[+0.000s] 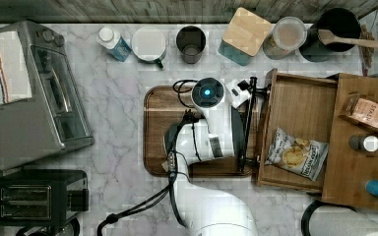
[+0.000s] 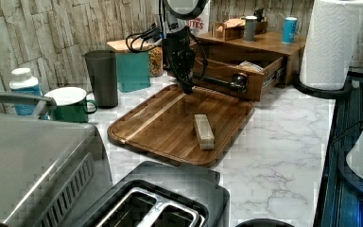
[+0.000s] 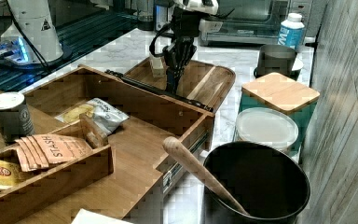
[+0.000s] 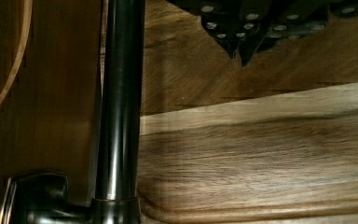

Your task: Close the drawer.

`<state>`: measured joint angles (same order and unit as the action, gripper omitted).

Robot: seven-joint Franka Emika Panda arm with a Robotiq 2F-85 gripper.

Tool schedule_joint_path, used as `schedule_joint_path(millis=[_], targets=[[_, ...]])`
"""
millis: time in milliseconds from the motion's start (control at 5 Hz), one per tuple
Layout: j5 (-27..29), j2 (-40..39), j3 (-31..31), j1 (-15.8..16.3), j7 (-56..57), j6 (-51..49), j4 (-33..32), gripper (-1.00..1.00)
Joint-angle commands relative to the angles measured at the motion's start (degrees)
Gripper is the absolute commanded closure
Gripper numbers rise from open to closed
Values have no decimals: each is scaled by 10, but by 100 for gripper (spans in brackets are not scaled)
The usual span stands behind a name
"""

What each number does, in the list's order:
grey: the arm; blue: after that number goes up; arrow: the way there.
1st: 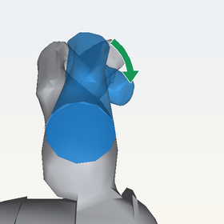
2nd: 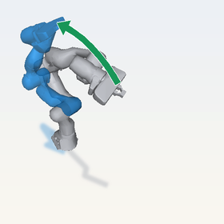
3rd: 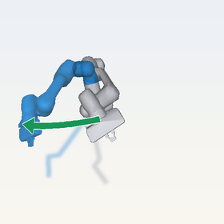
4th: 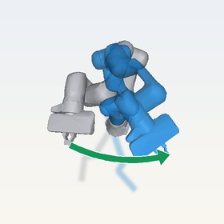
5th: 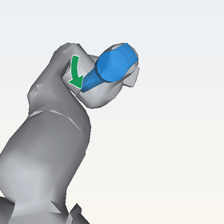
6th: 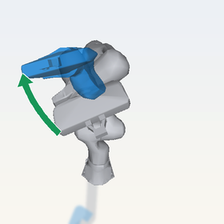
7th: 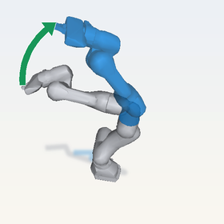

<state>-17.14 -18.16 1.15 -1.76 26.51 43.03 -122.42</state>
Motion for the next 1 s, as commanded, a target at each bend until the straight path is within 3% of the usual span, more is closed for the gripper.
schedule_joint_path(millis=[200,600,1000], targets=[[30,32,16,-55,106,30,6,100],[72,37,35,-117,225,21,11,100],[106,0,66,-205,328,19,84,100]])
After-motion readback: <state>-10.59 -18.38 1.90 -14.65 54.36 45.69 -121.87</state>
